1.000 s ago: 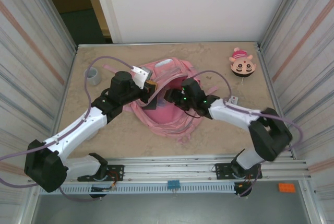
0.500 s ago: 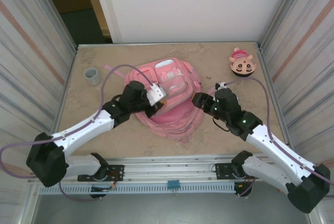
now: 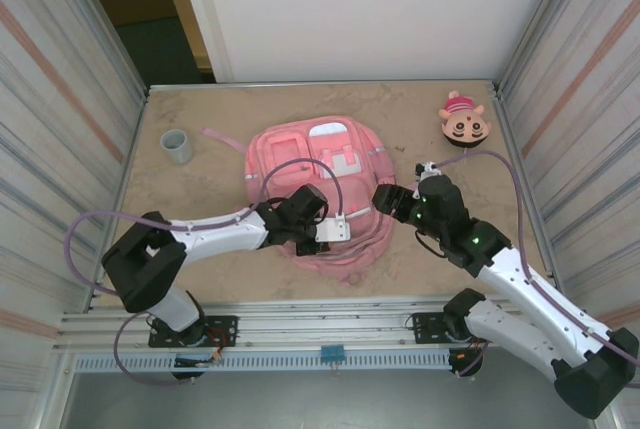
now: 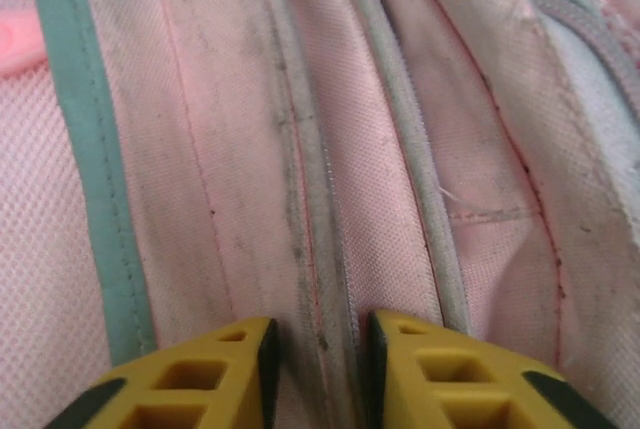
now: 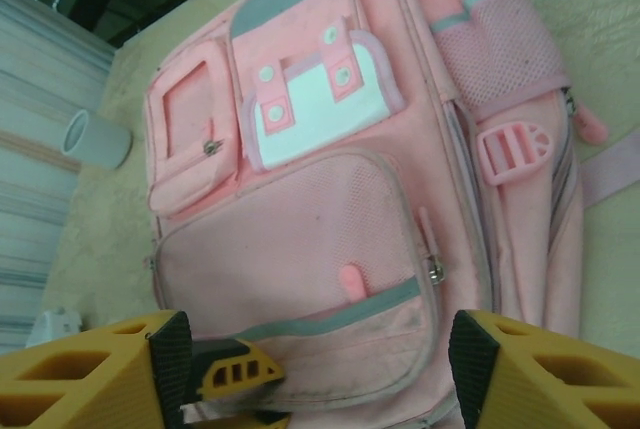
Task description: Pack books, pencil case, and school supplies into a backpack
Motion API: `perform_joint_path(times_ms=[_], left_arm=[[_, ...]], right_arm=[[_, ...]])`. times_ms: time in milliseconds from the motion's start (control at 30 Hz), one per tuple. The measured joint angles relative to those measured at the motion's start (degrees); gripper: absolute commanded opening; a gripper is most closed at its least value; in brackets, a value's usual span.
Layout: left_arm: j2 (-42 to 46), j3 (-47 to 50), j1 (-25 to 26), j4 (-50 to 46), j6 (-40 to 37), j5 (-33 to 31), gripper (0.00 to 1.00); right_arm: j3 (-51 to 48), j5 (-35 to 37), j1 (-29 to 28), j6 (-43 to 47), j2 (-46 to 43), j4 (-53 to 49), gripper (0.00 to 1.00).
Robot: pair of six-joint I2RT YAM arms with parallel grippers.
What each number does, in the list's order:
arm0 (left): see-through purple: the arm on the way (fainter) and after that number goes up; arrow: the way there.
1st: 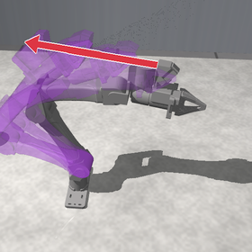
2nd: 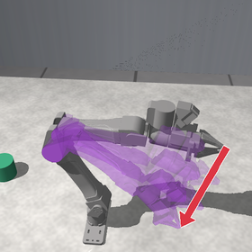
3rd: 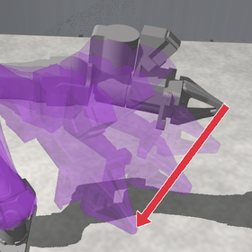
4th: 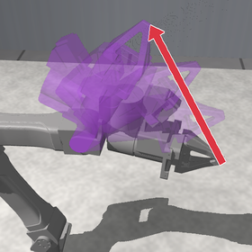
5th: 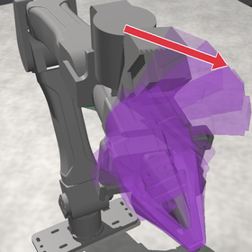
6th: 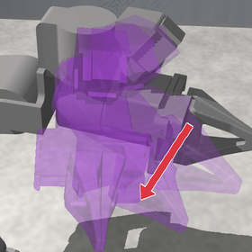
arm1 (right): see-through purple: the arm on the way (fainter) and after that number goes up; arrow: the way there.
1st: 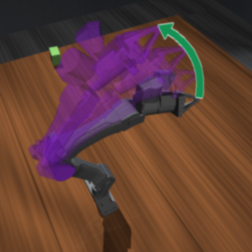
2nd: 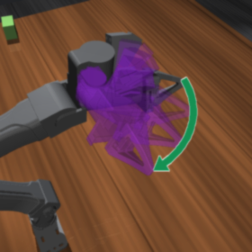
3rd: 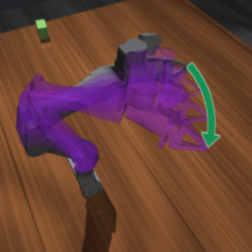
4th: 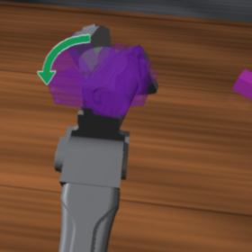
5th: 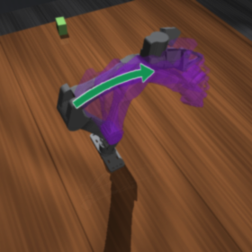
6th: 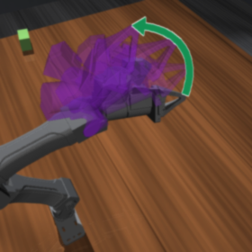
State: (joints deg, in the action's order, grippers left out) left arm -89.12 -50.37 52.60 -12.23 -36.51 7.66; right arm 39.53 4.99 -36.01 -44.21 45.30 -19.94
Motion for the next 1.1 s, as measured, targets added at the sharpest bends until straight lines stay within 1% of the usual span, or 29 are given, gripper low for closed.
perform_joint_path(times_ms=[33,100,167,233,333,400,533,600,667,733,800,933,1100], left_arm=[[0.6,0.0,-0.1,0.0,0.0,0.1,0.57],[3.1,0.0,-0.5,-0.4,0.8,0.3,0.72],[6.3,0.0,-1.2,-0.8,1.9,0.6,0.80],[10.1,0.0,-2.4,-0.8,3.5,1.3,0.85],[16.3,0.1,-5.8,-0.3,7.8,1.9,0.86],[19.6,0.3,-9.1,0.4,11.8,2.1,0.86],[23.6,2.7,-18.7,0.9,21.5,2.4,0.85],[24.1,4.7,-24.0,0.5,26.2,3.3,0.84],[24.0,7.0,-29.3,0.2,30.8,5.3,0.83],[24.0,9.6,-33.1,0.4,34.8,7.4,0.83],[24.0,11.7,-34.7,0.8,37.9,8.9,0.83],[24.0,13.6,-34.9,1.1,41.9,9.7,0.82],[24.1,13.3,-35.6,-0.5,43.9,8.5,0.82]], right_arm=[[-0.2,0.2,-0.1,1.6,-0.4,0.1,0.71],[-0.3,0.8,-0.8,6.5,-1.2,0.3,0.70],[-0.3,1.3,-2.8,13.2,-1.9,0.6,0.71],[0.0,1.7,-5.5,20.9,-2.0,0.5,0.75],[1.4,1.8,-9.5,32.2,-0.6,-0.3,0.73],[3.1,1.6,-11.3,38.8,1.7,-1.2,0.70],[4.9,3.0,-15.5,50.1,8.1,-1.5,0.66],[4.9,4.3,-17.7,55.2,12.0,-1.4,0.66],[4.9,4.7,-19.5,60.3,16.3,-0.3,0.66],[4.8,4.3,-20.4,65.3,20.1,1.8,0.66],[4.8,3.8,-20.7,69.8,23.0,4.4,0.66],[5.0,3.5,-20.7,78.5,29.7,9.4,0.65],[7.0,2.6,-20.7,85.7,37.5,9.6,0.66]])
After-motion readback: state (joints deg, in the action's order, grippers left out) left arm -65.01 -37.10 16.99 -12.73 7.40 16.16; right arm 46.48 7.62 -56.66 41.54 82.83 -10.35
